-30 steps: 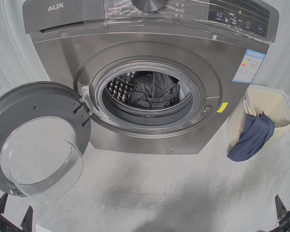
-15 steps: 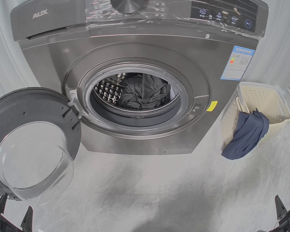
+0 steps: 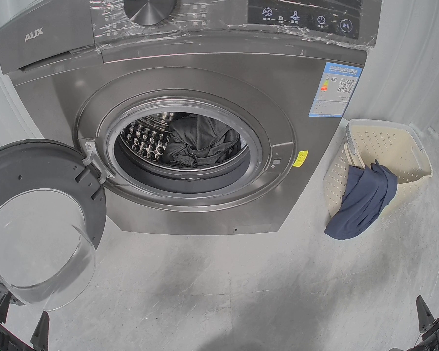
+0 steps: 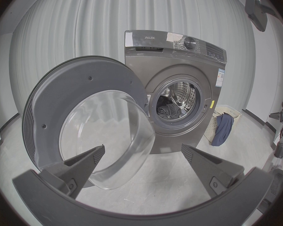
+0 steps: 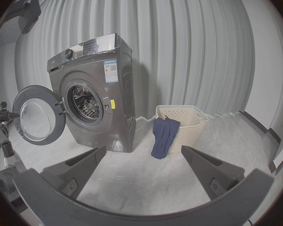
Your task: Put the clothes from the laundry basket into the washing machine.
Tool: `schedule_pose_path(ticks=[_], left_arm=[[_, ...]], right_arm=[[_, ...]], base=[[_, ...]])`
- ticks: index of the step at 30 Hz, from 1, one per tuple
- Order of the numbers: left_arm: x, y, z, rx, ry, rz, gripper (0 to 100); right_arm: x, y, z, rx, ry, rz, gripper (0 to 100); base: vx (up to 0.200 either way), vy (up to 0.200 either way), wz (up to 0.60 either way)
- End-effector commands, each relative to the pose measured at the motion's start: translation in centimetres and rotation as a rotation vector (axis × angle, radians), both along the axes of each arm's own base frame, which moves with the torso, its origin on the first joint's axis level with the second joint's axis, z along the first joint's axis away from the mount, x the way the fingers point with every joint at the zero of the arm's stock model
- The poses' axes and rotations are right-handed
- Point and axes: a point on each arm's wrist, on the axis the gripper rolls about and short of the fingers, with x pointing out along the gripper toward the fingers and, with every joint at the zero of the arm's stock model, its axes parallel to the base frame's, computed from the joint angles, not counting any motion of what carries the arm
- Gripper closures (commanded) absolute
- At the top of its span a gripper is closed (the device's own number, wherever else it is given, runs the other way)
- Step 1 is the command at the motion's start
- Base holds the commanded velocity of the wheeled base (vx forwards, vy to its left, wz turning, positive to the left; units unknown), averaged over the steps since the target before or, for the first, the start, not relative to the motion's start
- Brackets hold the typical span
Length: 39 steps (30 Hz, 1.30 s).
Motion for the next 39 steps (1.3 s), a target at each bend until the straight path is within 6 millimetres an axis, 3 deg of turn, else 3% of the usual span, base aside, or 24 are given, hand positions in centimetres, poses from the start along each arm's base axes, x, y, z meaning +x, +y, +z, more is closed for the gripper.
schedule_pose_path(ticks=[1, 14, 25, 39], left_arm=[[0.09, 0.00, -0.45, -0.001, 0.013, 0.001, 0], [0.09, 0.00, -0.47, 0.005, 0.014, 0.001, 0], [0.09, 0.00, -0.45, 0.003, 0.013, -0.001, 0], [0.09, -0.01, -0.45, 0.006, 0.013, -0.002, 0]], right_arm=[[0.03, 0.00, -0.53, 0.000, 0.005, 0.001, 0], [0.03, 0.00, -0.51, 0.000, 0.004, 0.001, 0], [0.03, 0.00, -0.51, 0.000, 0.004, 0.001, 0], [0.05, -0.01, -0.51, 0.000, 0.005, -0.006, 0]], base=[[0.000, -0.200, 0.00], [0.000, -0.200, 0.00], [0.000, 0.000, 0.00], [0.000, -0.200, 0.00]])
